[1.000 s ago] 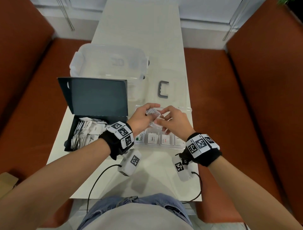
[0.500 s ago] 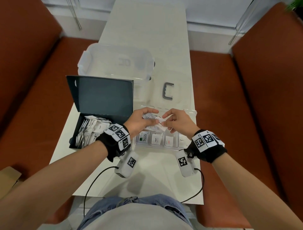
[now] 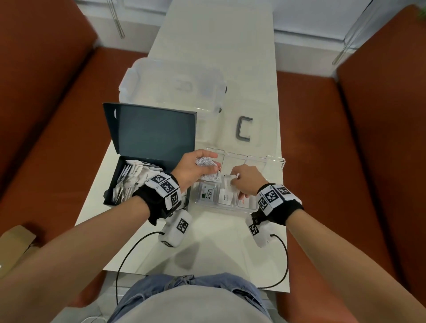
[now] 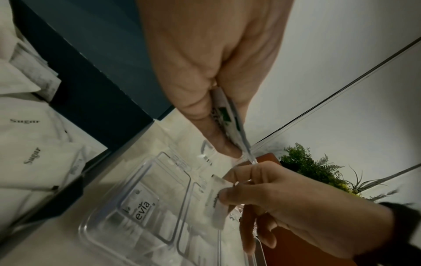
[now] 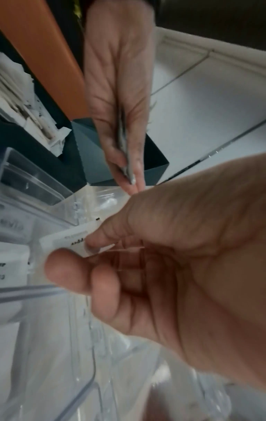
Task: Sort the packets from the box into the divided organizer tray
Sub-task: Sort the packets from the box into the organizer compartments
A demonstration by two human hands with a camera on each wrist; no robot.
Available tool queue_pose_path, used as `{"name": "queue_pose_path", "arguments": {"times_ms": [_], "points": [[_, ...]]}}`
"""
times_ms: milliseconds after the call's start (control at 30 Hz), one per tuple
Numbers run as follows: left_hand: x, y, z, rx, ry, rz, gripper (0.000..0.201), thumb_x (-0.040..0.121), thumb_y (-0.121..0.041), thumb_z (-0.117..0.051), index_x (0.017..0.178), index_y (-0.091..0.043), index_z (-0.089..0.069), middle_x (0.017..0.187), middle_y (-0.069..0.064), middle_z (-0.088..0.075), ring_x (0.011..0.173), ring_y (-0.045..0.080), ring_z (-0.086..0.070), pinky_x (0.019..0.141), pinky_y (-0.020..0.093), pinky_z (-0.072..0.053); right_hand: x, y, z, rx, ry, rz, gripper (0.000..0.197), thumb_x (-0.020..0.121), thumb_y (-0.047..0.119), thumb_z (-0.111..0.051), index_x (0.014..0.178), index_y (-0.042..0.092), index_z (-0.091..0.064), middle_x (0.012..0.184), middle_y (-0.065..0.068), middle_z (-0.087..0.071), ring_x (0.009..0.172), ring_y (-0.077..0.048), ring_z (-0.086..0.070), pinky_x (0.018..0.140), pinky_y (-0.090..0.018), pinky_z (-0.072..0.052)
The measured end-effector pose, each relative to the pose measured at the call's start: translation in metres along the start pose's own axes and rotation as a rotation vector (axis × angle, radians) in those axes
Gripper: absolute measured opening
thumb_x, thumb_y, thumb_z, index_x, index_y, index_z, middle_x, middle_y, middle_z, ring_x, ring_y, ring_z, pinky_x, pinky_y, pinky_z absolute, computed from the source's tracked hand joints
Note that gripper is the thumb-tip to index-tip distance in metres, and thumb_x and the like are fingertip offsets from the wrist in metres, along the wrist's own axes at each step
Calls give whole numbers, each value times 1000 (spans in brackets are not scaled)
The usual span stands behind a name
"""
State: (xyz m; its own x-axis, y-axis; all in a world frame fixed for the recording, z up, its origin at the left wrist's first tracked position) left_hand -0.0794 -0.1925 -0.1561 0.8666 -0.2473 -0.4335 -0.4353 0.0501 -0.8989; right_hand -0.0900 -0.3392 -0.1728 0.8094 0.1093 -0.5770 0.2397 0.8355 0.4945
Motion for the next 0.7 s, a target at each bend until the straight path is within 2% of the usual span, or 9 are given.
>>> {"name": "queue_pose_path", "arguments": {"times_ms": [100,167,200,267,300,367,433,567,700], "points": [[0,1,0,1,0,8,37,81,-1,-73,116,-9,-62,104,12,-73,85,15,-70,82,33,-56,4,7,-8,-158,-7,-6,21,93,10,-42,86,3,-61,62,-7,-58,67,-29,-71,65,-35,-55],[0,1,0,-2,0,8,38,81,-1,-73,117,-8,-62,103,12,-73,85,15,-70,83,33,-55,7,8,-15,-204,7,-13,22,91,6,-43,73,5,-56,63,-8,-53,74,-33,-69,69,-34,-55],[0,1,0,-2,-1,8,39,81,-1,-73,117,-8,-62,102,12,-73,85,15,-70,84,33,-55,8,7,-18,-220,21,-18,20,91,2,-45,76,4,-58,67,-10,-55,72,-33,-68,70,-34,-55],[-1,1,0,0,-4,4,39,81,0,-72,119,-6,-61,102,12,-73,87,16,-70,87,33,-55,9,5,-25,-238,47,-22,15,92,0,-48,98,1,-61,82,-14,-63,65,-29,-67,71,-35,-58],[-1,1,0,-2,-5,2,40,82,1,-72,119,-5,-61,103,14,-73,86,16,-69,86,32,-55,10,3,-28,-251,54,-21,17,92,0,-48,104,1,-60,91,-15,-66,68,-29,-69,73,-36,-58],[-1,1,1,-10,-8,-4,40,82,3,-71,120,-3,-60,104,16,-72,84,15,-70,82,28,-57,12,2,-30,-316,40,-20,19,92,0,-47,107,1,-60,101,-17,-66,82,-33,-69,80,-39,-57],[-2,0,1,-8,-8,-3,40,82,2,-71,120,-4,-60,105,17,-72,84,16,-69,83,29,-57,12,3,-32,-401,20,-12,21,93,2,-46,110,2,-58,106,-16,-62,89,-33,-67,84,-41,-55],[-3,0,2,-8,-9,4,39,82,1,-71,120,-4,-60,106,18,-71,84,17,-68,85,33,-55,16,2,-36,-499,28,16,26,95,5,-48,119,6,-56,115,-14,-57,90,-32,-66,83,-40,-55],[-3,0,2,-6,-13,11,40,82,1,-71,120,-4,-60,105,16,-72,86,19,-68,86,37,-54,20,0,-39,-582,35,52,31,93,4,-52,123,9,-55,115,-12,-57,95,-31,-65,80,-36,-54]]}}
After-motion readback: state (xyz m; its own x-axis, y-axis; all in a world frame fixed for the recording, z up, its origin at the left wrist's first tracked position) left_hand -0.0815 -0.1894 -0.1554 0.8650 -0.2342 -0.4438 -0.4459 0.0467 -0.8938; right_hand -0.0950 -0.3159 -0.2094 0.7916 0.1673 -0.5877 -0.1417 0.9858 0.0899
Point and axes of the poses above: each hand's wrist, its own x-axis towards the middle knuckle, its own z-axis out of the back of the hand, y = z × x, the point moved 10 cm from there along x, towards the middle knuckle
